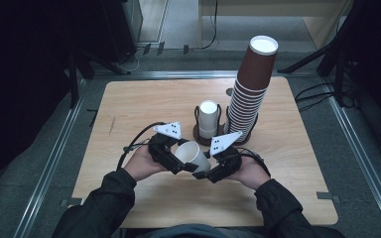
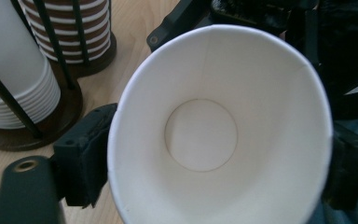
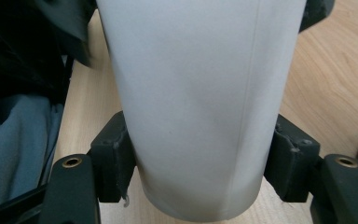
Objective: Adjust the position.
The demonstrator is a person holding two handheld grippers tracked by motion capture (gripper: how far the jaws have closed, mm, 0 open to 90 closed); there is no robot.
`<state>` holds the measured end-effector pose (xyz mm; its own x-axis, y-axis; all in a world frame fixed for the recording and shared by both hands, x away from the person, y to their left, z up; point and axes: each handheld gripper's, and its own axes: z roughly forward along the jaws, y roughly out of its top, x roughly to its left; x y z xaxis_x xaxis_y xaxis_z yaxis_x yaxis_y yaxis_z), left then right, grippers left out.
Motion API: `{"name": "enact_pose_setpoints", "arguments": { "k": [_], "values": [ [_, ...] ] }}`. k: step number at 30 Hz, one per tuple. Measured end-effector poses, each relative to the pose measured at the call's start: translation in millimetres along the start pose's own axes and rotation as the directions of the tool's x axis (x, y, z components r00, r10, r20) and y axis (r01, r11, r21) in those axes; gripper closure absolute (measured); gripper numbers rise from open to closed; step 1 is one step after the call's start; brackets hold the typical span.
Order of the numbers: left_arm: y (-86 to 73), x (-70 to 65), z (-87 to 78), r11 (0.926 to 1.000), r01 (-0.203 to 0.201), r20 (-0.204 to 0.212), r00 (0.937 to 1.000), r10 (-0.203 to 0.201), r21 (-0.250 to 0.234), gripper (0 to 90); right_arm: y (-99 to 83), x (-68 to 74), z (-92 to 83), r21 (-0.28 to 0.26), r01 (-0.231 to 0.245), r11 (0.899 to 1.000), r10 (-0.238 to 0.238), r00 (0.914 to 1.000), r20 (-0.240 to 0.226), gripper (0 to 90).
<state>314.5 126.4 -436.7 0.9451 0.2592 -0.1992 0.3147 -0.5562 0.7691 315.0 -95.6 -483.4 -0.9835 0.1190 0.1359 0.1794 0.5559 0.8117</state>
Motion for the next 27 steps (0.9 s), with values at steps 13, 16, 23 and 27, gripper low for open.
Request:
{"name": "enact_pose_setpoints", "arguments": {
  "k": [13, 16, 23, 27],
  "values": [
    [-1.4, 0.5, -3.2, 0.9999, -0.014, 0.008, 0.9999, 0.014, 0.004, 23.2, -0.1, -0.1, 0.5, 0.006, -0.015, 1.0, 0.015, 0.9999, -0.005, 33.7],
    [-1.5, 1.7, -5.9, 0.9999, -0.011, 0.009, 0.9999, 0.011, 0.006, 23.2, 0.3, 0.4, 2.0, 0.014, -0.019, 1.0, 0.019, 0.9998, 0.001, 26.7],
    [-3.6, 6.2, -16.7, 0.9998, 0.001, -0.017, 0.9999, -0.001, 0.018, 23.3, -2.2, -1.3, 0.6, 0.041, -0.042, 0.998, 0.041, 0.9988, 0.028, 22.9],
    [-5.5, 10.2, -23.6, 0.9994, 0.015, -0.07, 0.9974, -0.013, 0.03, 23.3, -6.2, -4.0, -0.3, 0.07, -0.079, 0.994, 0.076, 0.9963, 0.04, 22.5]
  ]
}}
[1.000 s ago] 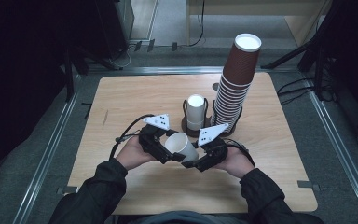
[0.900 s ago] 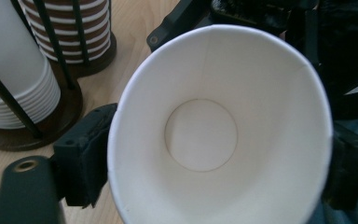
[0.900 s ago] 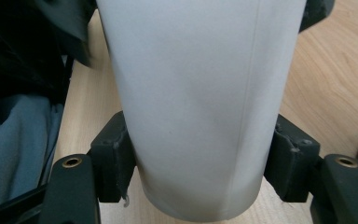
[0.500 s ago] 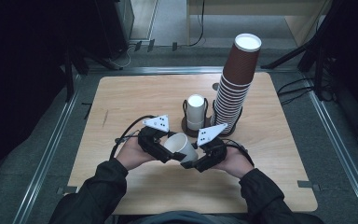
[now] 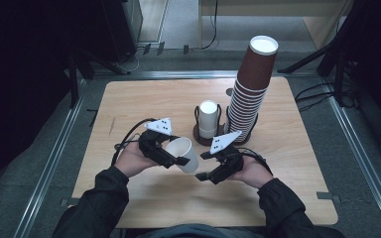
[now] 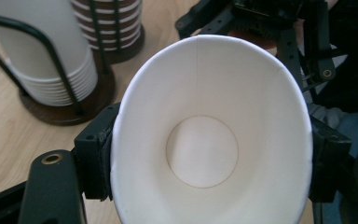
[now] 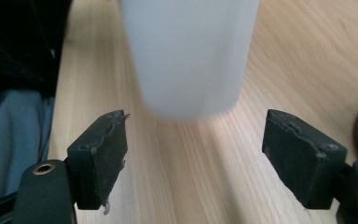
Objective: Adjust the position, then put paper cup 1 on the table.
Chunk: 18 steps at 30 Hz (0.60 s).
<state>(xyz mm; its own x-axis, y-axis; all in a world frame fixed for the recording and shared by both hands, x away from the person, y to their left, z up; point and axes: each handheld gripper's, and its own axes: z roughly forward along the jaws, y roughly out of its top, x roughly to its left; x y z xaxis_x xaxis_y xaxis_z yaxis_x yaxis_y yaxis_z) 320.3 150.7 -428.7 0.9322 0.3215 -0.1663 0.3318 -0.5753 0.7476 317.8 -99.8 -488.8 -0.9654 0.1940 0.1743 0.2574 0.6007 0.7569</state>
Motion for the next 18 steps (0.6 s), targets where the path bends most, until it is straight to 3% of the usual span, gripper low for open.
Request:
{"name": "enact_pose_setpoints", "arguments": {
  "k": [4, 9, 13, 18],
  "values": [
    [-1.7, 4.2, -5.5, 0.9998, 0.013, -0.024, 0.9996, -0.013, 0.011, 23.4, -2.5, -1.4, -0.9, 0.015, -0.013, 1.0, 0.013, 0.9998, 0.015, 22.5],
    [-3.7, 6.7, -8.7, 0.9991, 0.011, -0.062, 0.998, -0.008, 0.042, 23.4, -3.6, -3.1, -7.2, -0.009, -0.044, 0.999, 0.044, 0.9979, 0.047, 22.5],
    [-6.0, 10.4, -12.1, 0.9981, 0.035, -0.048, 0.9983, -0.032, 0.051, 23.3, -4.7, -4.6, -11.5, -0.017, -0.055, 0.998, 0.056, 0.9948, 0.084, 22.5],
    [-8.3, 14.6, -15.4, 0.9967, 0.047, -0.064, 0.997, -0.043, 0.067, 23.3, -3.8, -4.0, -13.7, -0.021, -0.056, 0.998, 0.057, 0.996, 0.068, 21.7]
  ]
}}
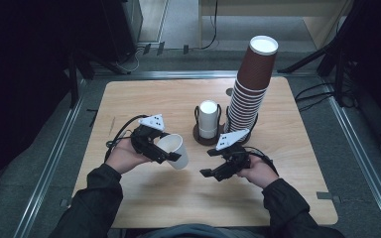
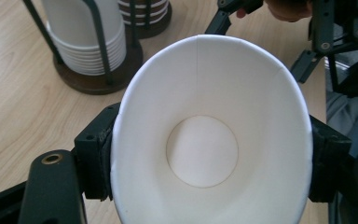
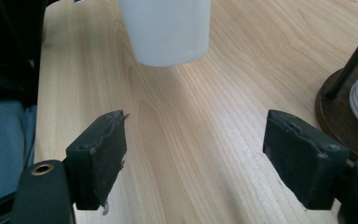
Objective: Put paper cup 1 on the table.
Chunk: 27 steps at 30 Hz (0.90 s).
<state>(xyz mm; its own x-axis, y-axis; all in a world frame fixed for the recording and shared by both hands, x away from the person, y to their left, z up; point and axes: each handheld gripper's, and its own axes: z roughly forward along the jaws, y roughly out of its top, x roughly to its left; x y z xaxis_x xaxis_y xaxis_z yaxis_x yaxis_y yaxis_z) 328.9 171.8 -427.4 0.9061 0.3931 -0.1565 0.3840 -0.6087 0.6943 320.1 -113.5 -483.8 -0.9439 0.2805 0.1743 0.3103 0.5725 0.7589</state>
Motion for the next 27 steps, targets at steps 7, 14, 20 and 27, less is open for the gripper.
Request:
{"name": "enact_pose_setpoints", "arguments": {
  "k": [7, 14, 20, 27],
  "values": [
    [-5.7, 8.3, -6.7, 0.9995, 0.023, -0.036, 0.9991, -0.023, 0.019, 23.3, -1.6, -1.5, -0.9, 0.011, 0.004, 1.0, -0.004, 0.9995, 0.03, 21.7],
    [-11.7, 18.4, -15.9, 0.9981, 0.059, -0.074, 0.9956, -0.058, 0.015, 23.3, -4.4, -6.3, -2.8, 0.023, -0.004, 1.0, 0.002, 0.998, 0.063, 21.7],
    [-19.8, 28.5, -20.6, 0.9962, 0.082, -0.111, 0.9906, -0.079, 0.027, 23.2, -5.8, -7.6, -3.6, 0.039, -0.013, 0.999, 0.01, 0.9975, 0.07, 21.7],
    [-26.6, 38.0, -26.4, 0.9945, 0.098, -0.155, 0.9836, -0.091, 0.037, 23.1, -8.2, -9.4, -1.5, 0.065, -0.009, 0.998, 0.004, 0.9969, 0.079, 21.7]
  ]
}}
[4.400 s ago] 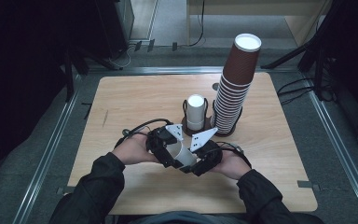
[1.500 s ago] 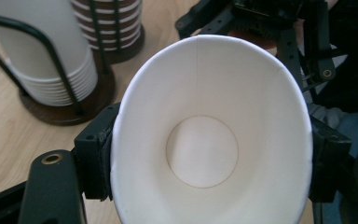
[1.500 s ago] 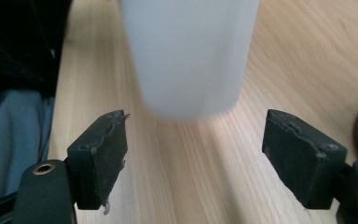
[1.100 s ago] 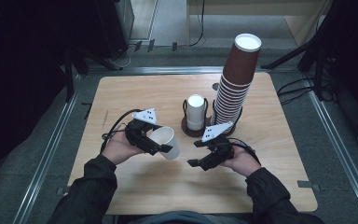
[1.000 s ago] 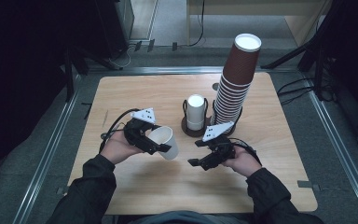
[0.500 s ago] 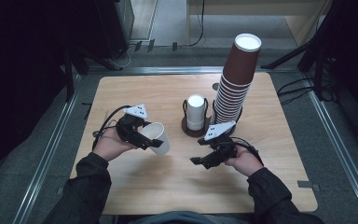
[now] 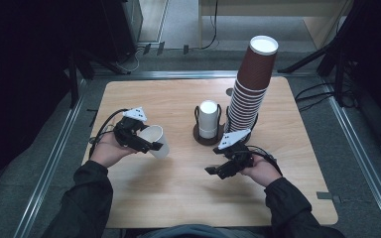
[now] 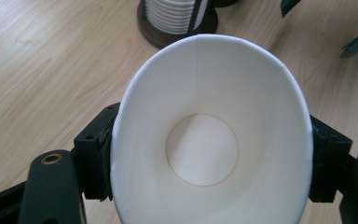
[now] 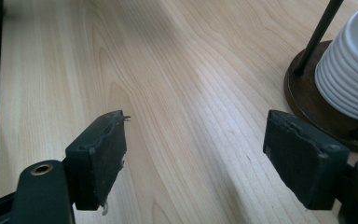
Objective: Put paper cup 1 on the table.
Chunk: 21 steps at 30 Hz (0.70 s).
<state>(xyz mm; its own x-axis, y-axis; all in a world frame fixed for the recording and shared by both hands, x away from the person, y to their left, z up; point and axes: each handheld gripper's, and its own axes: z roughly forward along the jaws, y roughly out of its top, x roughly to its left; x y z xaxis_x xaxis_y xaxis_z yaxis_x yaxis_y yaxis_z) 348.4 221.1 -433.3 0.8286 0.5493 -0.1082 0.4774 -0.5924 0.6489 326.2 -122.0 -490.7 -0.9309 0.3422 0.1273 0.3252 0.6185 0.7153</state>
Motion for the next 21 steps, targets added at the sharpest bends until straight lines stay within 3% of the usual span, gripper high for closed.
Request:
{"name": "enact_pose_setpoints", "arguments": {
  "k": [11, 21],
  "values": [
    [-13.2, 26.7, -7.4, 0.9976, 0.067, -0.054, 0.9962, -0.068, -0.012, 23.0, 1.3, 1.2, -1.1, -0.017, 0.013, 1.0, -0.013, 0.9998, -0.018, 21.7],
    [-24.4, 49.3, -10.2, 0.9926, 0.12, -0.115, 0.986, -0.121, -0.013, 22.6, -0.2, 2.0, -2.1, -0.022, 0.018, 1.0, -0.018, 0.9997, -0.019, 21.7]
  ]
}}
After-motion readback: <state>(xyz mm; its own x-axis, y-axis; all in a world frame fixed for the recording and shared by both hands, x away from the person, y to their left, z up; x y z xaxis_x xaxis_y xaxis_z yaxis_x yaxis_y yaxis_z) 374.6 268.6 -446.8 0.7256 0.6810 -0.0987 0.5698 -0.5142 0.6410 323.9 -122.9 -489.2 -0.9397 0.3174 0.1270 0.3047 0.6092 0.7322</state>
